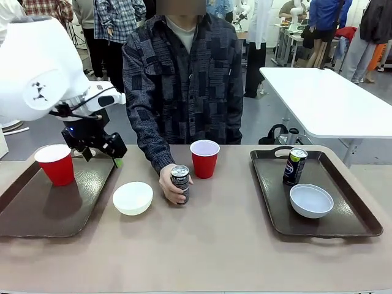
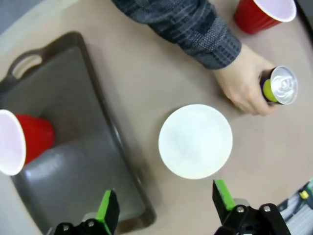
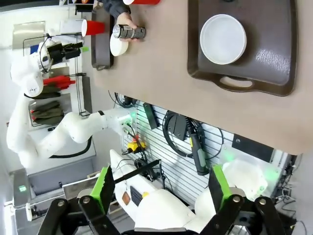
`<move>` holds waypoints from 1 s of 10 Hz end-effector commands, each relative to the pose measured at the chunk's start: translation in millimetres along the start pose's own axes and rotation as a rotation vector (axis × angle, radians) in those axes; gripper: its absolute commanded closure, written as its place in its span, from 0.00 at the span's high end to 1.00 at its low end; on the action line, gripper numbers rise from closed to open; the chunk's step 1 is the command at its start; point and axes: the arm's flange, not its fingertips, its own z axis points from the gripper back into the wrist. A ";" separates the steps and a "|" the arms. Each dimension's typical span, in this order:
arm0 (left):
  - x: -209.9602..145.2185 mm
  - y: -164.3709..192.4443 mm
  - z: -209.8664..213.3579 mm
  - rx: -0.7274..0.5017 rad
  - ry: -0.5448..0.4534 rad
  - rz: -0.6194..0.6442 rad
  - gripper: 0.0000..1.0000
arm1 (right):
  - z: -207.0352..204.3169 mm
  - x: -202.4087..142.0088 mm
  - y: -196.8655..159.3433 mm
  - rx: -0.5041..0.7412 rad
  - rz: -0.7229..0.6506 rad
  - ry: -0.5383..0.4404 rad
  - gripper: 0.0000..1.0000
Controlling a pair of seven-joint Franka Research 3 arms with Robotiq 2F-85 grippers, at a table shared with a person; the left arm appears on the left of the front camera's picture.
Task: Prepare tableware on both trays.
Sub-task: Pick up a Picnic Bowl from the table and place it on a Handle tray.
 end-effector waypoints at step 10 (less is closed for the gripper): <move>-126.7 11.2 86.2 -0.124 0.108 -0.087 1.00 | -0.8 1.6 5.4 -0.003 0.003 -0.008 1.00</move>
